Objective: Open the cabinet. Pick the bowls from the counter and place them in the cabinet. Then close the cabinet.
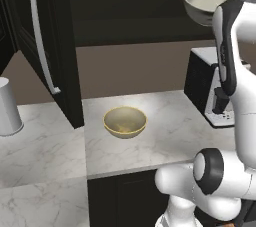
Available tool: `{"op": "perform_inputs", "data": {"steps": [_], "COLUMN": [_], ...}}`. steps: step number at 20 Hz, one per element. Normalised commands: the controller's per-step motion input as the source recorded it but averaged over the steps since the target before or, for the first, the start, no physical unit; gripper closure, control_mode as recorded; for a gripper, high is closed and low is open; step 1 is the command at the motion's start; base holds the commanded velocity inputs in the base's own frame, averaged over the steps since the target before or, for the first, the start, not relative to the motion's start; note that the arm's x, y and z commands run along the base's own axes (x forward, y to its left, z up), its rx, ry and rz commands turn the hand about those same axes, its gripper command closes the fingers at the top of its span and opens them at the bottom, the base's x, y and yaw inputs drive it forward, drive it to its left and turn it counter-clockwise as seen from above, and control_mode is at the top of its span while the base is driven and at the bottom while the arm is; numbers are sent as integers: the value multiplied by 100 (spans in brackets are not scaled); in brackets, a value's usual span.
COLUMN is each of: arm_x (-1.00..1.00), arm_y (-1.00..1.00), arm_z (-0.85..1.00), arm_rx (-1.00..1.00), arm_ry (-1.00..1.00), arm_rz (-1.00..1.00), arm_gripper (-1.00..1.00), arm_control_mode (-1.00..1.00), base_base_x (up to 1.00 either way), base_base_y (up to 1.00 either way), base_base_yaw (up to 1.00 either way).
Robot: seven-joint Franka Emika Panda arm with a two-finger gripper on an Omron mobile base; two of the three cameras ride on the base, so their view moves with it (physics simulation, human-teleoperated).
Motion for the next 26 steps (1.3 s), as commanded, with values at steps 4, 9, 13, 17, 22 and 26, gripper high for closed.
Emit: {"op": "perform_inputs", "data": {"steps": [4,9,13,17,22,26], "arm_x": [40,15,15,21,27,35], "arm_y": [0,0,-1,-11,-17,-21], "arm_z": [-14,-28,-56,-36,-19,0], "arm_rx": [0,0,0,0,0,0], "arm_ry": [2,-5,-4,-6,-9,-8], "arm_rz": [0,0,0,0,0,0], "arm_gripper": [100,100,100,100,100,100], "arm_control_mode": [-100,-100,-100,-100,-100,-100], "base_base_x": [0,0,0,0,0,0], "base_base_y": [0,0,0,0,0,0], "base_base_yaw": [0,0,0,0,0,0]}}
